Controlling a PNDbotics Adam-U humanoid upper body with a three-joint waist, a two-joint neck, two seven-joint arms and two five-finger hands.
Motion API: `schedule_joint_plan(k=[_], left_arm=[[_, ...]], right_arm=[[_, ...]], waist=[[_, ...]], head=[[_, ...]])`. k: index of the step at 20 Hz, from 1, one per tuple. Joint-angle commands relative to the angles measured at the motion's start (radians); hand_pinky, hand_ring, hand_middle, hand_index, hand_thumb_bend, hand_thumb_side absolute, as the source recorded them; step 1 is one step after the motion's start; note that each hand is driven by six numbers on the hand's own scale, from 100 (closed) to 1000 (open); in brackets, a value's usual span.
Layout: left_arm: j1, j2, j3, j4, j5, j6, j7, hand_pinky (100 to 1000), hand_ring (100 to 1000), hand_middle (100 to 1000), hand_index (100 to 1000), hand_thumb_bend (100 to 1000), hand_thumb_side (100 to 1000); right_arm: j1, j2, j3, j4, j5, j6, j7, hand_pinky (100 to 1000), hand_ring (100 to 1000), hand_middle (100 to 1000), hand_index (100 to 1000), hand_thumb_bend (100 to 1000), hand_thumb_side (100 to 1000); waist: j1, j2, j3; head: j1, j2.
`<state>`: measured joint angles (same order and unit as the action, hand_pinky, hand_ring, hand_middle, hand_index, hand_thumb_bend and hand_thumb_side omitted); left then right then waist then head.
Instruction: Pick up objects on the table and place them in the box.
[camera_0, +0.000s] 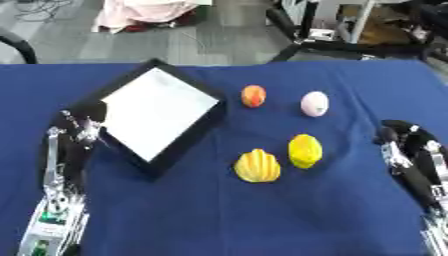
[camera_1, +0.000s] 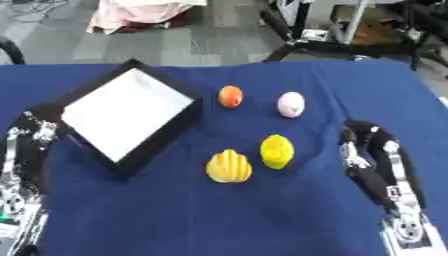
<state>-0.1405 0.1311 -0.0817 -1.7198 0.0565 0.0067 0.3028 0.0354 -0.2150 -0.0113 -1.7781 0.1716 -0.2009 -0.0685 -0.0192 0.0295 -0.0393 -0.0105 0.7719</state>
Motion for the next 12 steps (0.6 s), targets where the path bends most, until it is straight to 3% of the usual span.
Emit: schedule_joint_plan(k=[1,4,7,12], left_arm=[[-0.010,0.011,0.002,-0.013,-0.002,-0.001,0.002,624,853,597,682,761,573],[-0.008,0.013,0.001,-0.012,-0.002,-0.001,0.001,624,853,597,682,761,572],[-0.007,0.013,-0.001,-0.011,-0.002,0.000,-0.001,624,853,597,682,761,573],[-0.005,0.014,-0.003,-0.009,-0.003,0.000,-0.005,624,852,597,682,762,574]], right_arm=[[-0.011,-0.010,0.001,-0.010,0.009,-0.001,0.009,715,603,581,747,100,529],[-0.045,-0.056,0.010,-0.006,0.019,-0.004,0.028,724,610,589,769,100,495],[-0.121,-0.151,0.032,0.011,0.028,-0.017,0.068,732,614,591,789,100,472],[-0.261,-0.277,0.094,0.122,0.015,-0.041,0.161,752,644,625,845,100,375]], waist=[[0.007,-0.018,0.000],[0.006,-0.020,0.000],[0.004,-0.025,0.004],[0.002,-0.032,0.015]], head=[[-0.001,-0.002],[-0.002,-0.002],[-0.007,-0.002],[-0.023,-0.002]])
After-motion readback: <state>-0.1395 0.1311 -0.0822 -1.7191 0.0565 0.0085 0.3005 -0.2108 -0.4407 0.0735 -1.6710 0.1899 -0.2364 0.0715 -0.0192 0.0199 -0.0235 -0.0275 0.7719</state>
